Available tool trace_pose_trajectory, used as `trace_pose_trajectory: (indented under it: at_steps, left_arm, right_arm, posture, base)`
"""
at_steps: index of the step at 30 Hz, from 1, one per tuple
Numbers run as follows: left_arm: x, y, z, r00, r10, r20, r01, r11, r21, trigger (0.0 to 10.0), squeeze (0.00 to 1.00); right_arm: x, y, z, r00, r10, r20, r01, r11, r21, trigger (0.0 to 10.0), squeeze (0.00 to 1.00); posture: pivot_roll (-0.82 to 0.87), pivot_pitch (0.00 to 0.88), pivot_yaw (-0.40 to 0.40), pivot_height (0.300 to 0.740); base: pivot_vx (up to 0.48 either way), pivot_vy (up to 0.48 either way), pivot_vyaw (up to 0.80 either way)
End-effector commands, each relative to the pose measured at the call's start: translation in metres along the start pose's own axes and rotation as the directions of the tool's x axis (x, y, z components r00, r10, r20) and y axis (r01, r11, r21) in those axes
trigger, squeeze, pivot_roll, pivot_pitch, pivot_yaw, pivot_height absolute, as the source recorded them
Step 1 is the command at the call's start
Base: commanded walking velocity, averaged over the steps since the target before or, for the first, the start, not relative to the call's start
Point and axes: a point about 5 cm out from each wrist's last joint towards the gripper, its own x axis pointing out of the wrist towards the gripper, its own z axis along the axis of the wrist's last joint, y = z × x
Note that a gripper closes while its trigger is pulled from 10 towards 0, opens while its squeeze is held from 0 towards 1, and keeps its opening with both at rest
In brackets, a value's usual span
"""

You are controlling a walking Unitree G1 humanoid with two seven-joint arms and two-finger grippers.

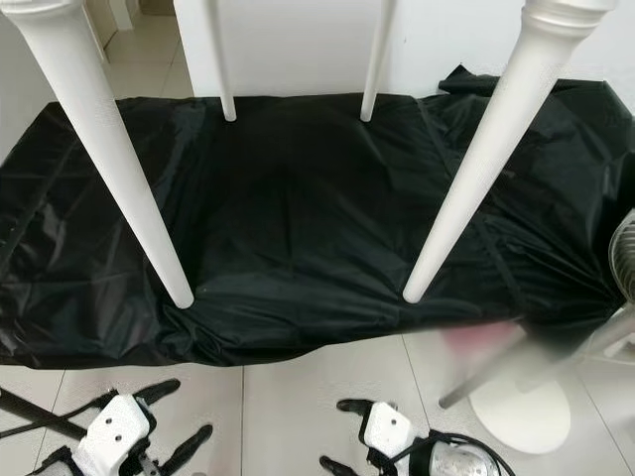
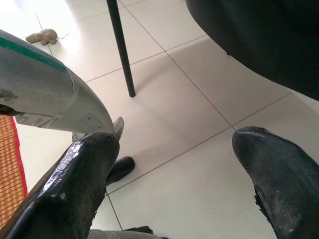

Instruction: Building children table

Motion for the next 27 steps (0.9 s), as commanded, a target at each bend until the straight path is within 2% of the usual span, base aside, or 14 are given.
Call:
trace_pose_trajectory:
  at_steps: [1,3,5,7,10,11,14,18,19,21,22,25,26,27]
  left_arm:
    - [-0.003,-0.012,-0.016,0.988,-0.145,-0.058,0.144,0.989,-0.023,10.0,0.0]
    - [-0.002,-0.009,-0.037,0.987,-0.108,-0.115,0.099,0.992,-0.084,10.0,0.0]
    - [-0.001,-0.008,-0.041,0.987,-0.101,-0.126,0.09,0.992,-0.092,10.0,0.0]
    - [-0.002,-0.009,-0.073,0.97,-0.038,-0.241,0.001,0.988,-0.153,10.0,0.0]
    - [-0.002,-0.009,-0.073,0.97,-0.038,-0.241,0.001,0.988,-0.153,10.0,0.0]
    - [-0.002,-0.011,-0.09,0.954,0.004,-0.301,-0.068,0.976,-0.205,10.0,0.0]
    - [-0.002,-0.011,-0.091,0.953,0.01,-0.304,-0.078,0.974,-0.212,10.0,0.0]
    - [0.001,-0.008,-0.096,0.945,0.05,-0.323,-0.13,0.964,-0.231,10.0,0.0]
    - [0.005,-0.004,-0.1,0.938,0.087,-0.334,-0.178,0.951,-0.254,10.0,0.0]
    - [0.005,-0.004,-0.1,0.938,0.087,-0.334,-0.178,0.951,-0.254,10.0,0.0]
    - [0.01,0.002,-0.105,0.918,0.157,-0.363,-0.273,0.917,-0.293,10.0,0.0]
    - [0.01,0.002,-0.105,0.918,0.157,-0.363,-0.273,0.917,-0.293,10.0,0.0]
    - [0.015,0.006,-0.115,0.873,0.224,-0.433,-0.38,0.869,-0.316,10.0,0.0]
    - [0.015,0.006,-0.115,0.873,0.224,-0.433,-0.38,0.869,-0.316,10.0,0.0]
  right_arm:
    - [-0.001,0.004,-0.013,0.999,-0.005,-0.054,0.007,0.999,0.037,10.0,0.0]
    - [0.002,0.004,-0.026,0.994,-0.038,-0.102,0.046,0.996,0.072,10.0,0.0]
    - [0.003,0.004,-0.028,0.993,-0.044,-0.109,0.053,0.995,0.08,10.0,0.0]
    - [0.008,-0.001,-0.049,0.952,-0.187,-0.241,0.233,0.956,0.18,10.0,0.0]
    - [0.008,-0.001,-0.049,0.952,-0.187,-0.241,0.233,0.956,0.18,10.0,0.0]
    - [0.008,-0.002,-0.062,0.909,-0.249,-0.334,0.332,0.917,0.22,10.0,0.0]
    - [0.008,-0.002,-0.063,0.904,-0.253,-0.343,0.34,0.914,0.223,10.0,0.0]
    - [0.008,0.0,-0.068,0.884,-0.268,-0.384,0.379,0.891,0.249,10.0,0.0]
    - [0.009,0.001,-0.073,0.86,-0.286,-0.424,0.424,0.861,0.279,10.0,0.0]
    - [0.009,0.001,-0.073,0.86,-0.286,-0.424,0.424,0.861,0.279,10.0,0.0]
    - [0.012,0.002,-0.078,0.826,-0.317,-0.466,0.491,0.811,0.319,10.0,0.0]
    - [0.012,0.002,-0.078,0.826,-0.317,-0.466,0.491,0.811,0.319,10.0,0.0]
    - [0.013,0.005,-0.083,0.774,-0.357,-0.523,0.574,0.744,0.341,10.0,0.0]
    - [0.013,0.005,-0.083,0.774,-0.357,-0.523,0.574,0.744,0.341,10.0,0.0]
  posture:
    - [0.02,0.063,0.016,0.74]
    - [0.02,0.061,0.016,0.74]
    - [0.02,0.061,0.016,0.74]
    - [0.01,0.049,0.013,0.74]
    - [0.01,0.049,0.013,0.74]
    - [0.0,0.055,0.015,0.74]
    - [0.0,0.055,0.015,0.74]
    - [0.01,0.062,0.017,0.74]
    - [0.01,0.074,0.021,0.74]
    - [0.01,0.074,0.021,0.74]
    - [0.02,0.084,0.029,0.74]
    - [0.02,0.084,0.029,0.74]
    - [0.02,0.095,0.028,0.74]
    - [0.02,0.095,0.028,0.74]
  base:
    - [0.0,0.0,0.0]
    - [0.0,0.0,0.0]
    - [0.0,0.0,0.0]
    - [0.0,0.0,0.0]
    - [0.0,0.0,0.0]
    - [0.0,0.0,0.0]
    - [0.0,0.0,0.0]
    - [0.0,0.0,0.0]
    - [0.0,0.0,0.0]
    - [0.0,0.0,0.0]
    - [0.0,0.0,0.0]
    - [0.0,0.0,0.0]
    - [0.0,0.0,0.0]
    - [0.0,0.0,0.0]
